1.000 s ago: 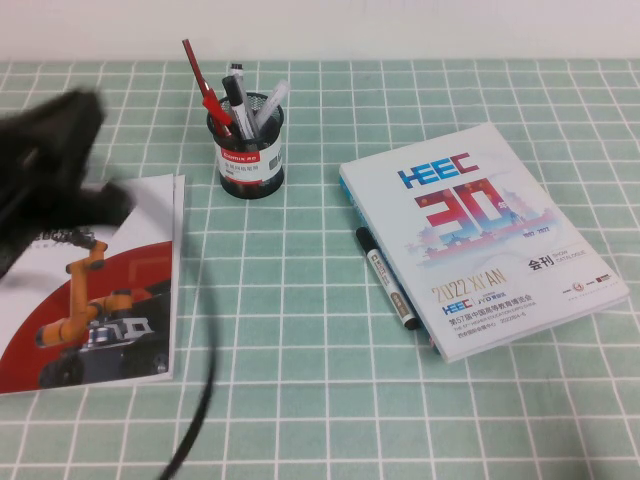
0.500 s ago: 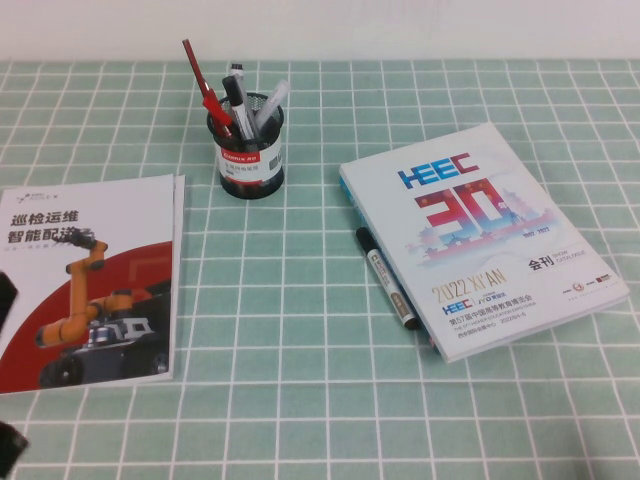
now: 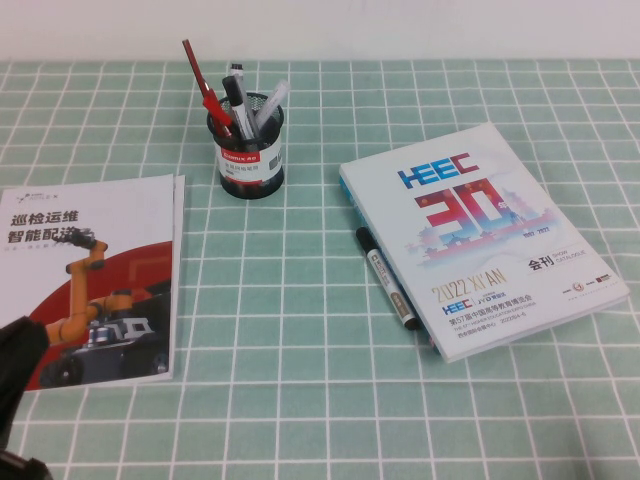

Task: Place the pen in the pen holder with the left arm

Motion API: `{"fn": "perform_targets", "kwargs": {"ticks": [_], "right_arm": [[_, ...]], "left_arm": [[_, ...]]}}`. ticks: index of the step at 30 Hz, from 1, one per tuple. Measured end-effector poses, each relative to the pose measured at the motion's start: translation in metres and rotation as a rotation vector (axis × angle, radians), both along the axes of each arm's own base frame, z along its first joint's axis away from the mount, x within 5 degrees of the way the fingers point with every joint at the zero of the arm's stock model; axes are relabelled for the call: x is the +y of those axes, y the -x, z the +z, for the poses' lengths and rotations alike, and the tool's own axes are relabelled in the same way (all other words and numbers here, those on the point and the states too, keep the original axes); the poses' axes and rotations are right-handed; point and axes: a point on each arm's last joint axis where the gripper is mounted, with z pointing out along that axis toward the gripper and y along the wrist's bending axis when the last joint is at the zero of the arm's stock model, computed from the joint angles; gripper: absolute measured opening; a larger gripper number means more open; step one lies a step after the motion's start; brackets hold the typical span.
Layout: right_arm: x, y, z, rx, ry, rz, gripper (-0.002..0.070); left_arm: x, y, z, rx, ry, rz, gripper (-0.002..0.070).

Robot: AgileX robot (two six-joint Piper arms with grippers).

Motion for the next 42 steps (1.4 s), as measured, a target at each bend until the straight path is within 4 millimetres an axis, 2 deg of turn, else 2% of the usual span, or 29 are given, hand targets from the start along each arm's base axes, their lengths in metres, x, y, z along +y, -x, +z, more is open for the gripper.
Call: {"fn": "perform_targets", "kwargs": {"ticks": [6, 13, 18, 23, 32, 42], "right_arm": [[0.0, 0.0, 0.0, 0.0, 0.0, 0.0, -0.002], [0.0, 0.0, 0.0, 0.0, 0.0, 0.0, -0.002], [0.0, 0.0, 0.0, 0.0, 0.0, 0.0, -0.002], [0.0, 0.0, 0.0, 0.0, 0.0, 0.0, -0.002], [0.0, 0.0, 0.0, 0.0, 0.0, 0.0, -0.002], [0.0, 0.0, 0.0, 0.0, 0.0, 0.0, -0.002]], "left_arm": [[0.003, -0.001, -0.017, -0.029, -0.046, 0.031, 0.0], [0.027, 0.015, -0.048, -0.078, 0.031, 0.257, 0.0], [0.034, 0.024, -0.072, -0.125, 0.06, 0.358, 0.0], [0.036, 0.024, -0.079, -0.062, 0.079, 0.394, 0.0], [0.034, 0.027, -0.101, 0.171, 0.017, 0.375, 0.0], [0.034, 0.028, -0.102, 0.188, 0.001, 0.371, 0.0]]}}
